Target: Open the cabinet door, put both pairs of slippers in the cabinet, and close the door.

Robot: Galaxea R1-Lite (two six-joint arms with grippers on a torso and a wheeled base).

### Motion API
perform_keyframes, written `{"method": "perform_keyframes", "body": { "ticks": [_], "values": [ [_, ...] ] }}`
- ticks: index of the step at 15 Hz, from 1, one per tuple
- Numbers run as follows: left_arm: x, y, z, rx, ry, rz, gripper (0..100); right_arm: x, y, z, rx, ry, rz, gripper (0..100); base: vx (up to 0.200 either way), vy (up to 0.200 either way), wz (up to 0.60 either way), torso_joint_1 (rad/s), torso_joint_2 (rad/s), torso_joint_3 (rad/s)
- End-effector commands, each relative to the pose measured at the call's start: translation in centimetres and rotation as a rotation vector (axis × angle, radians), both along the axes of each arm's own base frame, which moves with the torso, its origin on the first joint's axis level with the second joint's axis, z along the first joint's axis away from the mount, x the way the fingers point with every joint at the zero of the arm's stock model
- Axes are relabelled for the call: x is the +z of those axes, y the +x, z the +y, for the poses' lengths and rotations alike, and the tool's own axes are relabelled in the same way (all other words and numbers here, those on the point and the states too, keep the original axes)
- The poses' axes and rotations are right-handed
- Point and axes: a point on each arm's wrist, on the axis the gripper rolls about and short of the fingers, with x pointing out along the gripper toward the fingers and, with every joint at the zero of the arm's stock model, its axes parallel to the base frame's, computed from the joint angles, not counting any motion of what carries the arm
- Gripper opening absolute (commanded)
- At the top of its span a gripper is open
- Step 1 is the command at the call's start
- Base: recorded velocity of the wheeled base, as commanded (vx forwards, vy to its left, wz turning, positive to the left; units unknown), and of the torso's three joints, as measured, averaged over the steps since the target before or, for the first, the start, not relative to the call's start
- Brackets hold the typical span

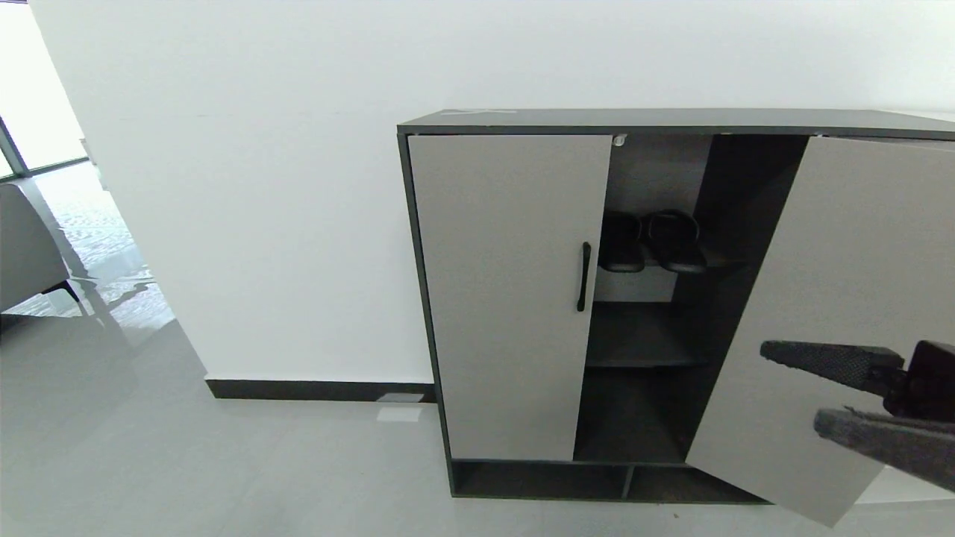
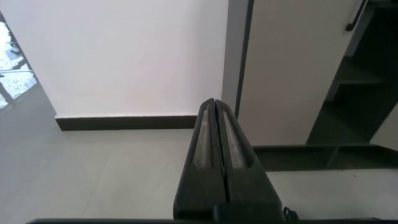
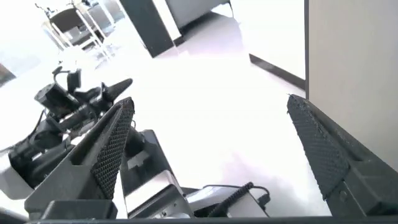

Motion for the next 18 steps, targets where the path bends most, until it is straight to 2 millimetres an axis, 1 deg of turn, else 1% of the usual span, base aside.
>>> {"method": "perform_keyframes", "body": {
  "ticks": [1, 3, 6, 8, 17, 18],
  "values": [
    [0.0, 0.0, 0.0, 0.000, 0.000, 0.001, 0, -0.2, -0.8, -0.4, 0.002, 0.001, -0.024, 100, 0.000, -0.200, 0.00, 0.002, 0.00, 0.002],
    [0.0, 0.0, 0.0, 0.000, -0.002, 0.001, 0, -0.7, -0.3, -0.3, -0.004, -0.035, -0.044, 100, 0.000, -0.200, 0.00, 0.005, 0.00, -0.002],
    [0.0, 0.0, 0.0, 0.000, -0.002, 0.001, 0, -1.8, -0.1, -0.2, -0.003, -0.091, -0.084, 100, 0.000, -0.200, 0.00, 0.001, 0.00, 0.001],
    [0.0, 0.0, 0.0, 0.000, -0.003, 0.001, 0, -1.9, -0.2, -0.2, -0.001, -0.104, -0.105, 100, 0.000, -0.200, 0.00, 0.002, 0.00, 0.002],
    [0.0, 0.0, 0.0, 0.000, -0.005, 0.002, 0, -2.0, -0.2, -0.2, 0.001, -0.107, -0.102, 100, 0.000, -0.200, 0.00, 0.002, 0.00, 0.002],
    [0.0, 0.0, 0.0, 0.000, -0.005, 0.002, 0, -2.0, -0.2, -0.2, 0.003, -0.108, -0.101, 100, 0.000, -0.200, -0.60, 0.007, 0.00, 0.002]
  ]
}}
